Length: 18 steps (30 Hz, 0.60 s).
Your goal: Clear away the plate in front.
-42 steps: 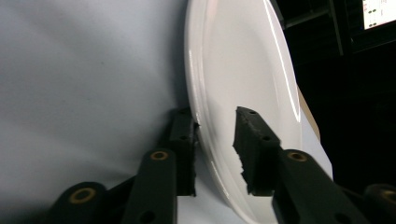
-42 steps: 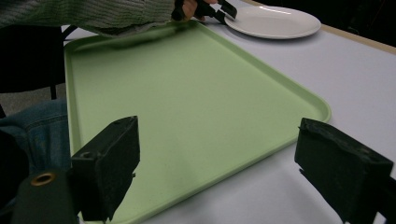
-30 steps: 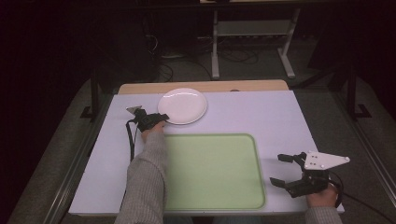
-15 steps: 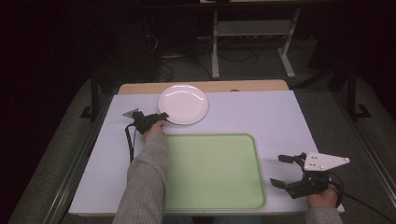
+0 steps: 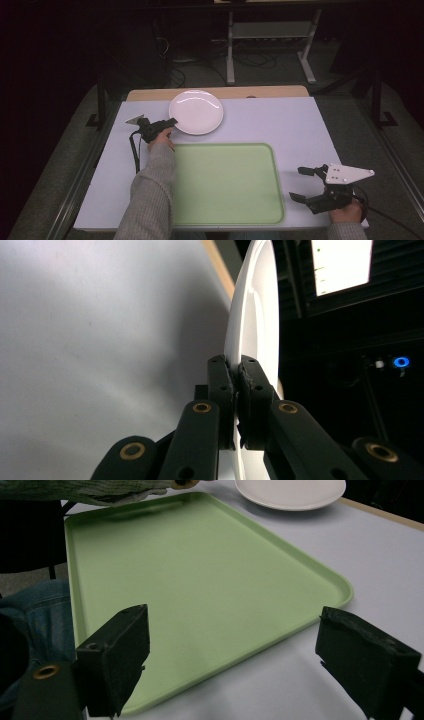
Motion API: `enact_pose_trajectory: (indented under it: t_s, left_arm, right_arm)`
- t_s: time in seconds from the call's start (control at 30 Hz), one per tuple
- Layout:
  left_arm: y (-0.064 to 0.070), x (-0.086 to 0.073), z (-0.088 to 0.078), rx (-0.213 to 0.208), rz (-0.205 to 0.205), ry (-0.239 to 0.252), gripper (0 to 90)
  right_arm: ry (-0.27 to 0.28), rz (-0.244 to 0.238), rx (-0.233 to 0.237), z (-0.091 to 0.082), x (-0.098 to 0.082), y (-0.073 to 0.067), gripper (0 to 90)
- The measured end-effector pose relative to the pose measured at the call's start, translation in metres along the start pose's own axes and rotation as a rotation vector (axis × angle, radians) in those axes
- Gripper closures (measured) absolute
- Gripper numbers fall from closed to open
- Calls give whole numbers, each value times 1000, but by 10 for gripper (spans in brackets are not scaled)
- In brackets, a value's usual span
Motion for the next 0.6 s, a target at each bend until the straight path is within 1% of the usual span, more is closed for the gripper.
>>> enact_pose_trajectory:
  t_s: [0.03,0.1,0.13,0.17,0.23,0.3,0.37,0.4,0.43,0.5,0.53,0.6]
  left_arm:
    - [0,0,0,0,0,0,860]
    - [4,1,-6,-13,23,1,860]
    - [5,1,-13,-15,32,-1,863]
    - [5,1,-13,-15,32,-1,865]
    - [4,1,-19,-27,18,-1,865]
    - [3,0,-27,-44,17,-8,869]
    - [3,0,-30,-48,17,-14,871]
    - [3,-2,-32,-58,15,-21,871]
    - [6,-5,-37,-81,17,-32,873]
    - [9,-8,-42,-108,18,-41,874]
    - [9,-8,-42,-108,18,-41,874]
    - [12,-11,-46,-127,29,-59,874]
  right_arm:
    - [0,0,0,0,0,0,132]
    - [-2,1,1,0,0,0,132]
    - [-3,-3,2,0,0,-1,132]
    - [-3,-3,2,0,0,-1,132]
    - [-2,-5,2,0,0,-1,132]
    - [-5,-6,1,1,0,-1,132]
    - [-4,-7,1,1,1,-1,132]
    - [-3,-9,-1,1,1,-2,132]
    - [-2,-10,-3,1,1,-2,132]
    - [-6,-7,-5,1,1,-1,132]
    - [-6,-7,-5,1,1,-1,132]
    - [-9,-4,-7,1,0,-1,132]
Point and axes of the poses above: each handheld gripper's, and its own axes: z roughly forward along the jaws, x roughly out of its top, y roughly to its right, the point moved 10 cm from there along z, roughly forward along the jaws, and after that the axes turned 9 degrees about -z, right-handed, at the moved point
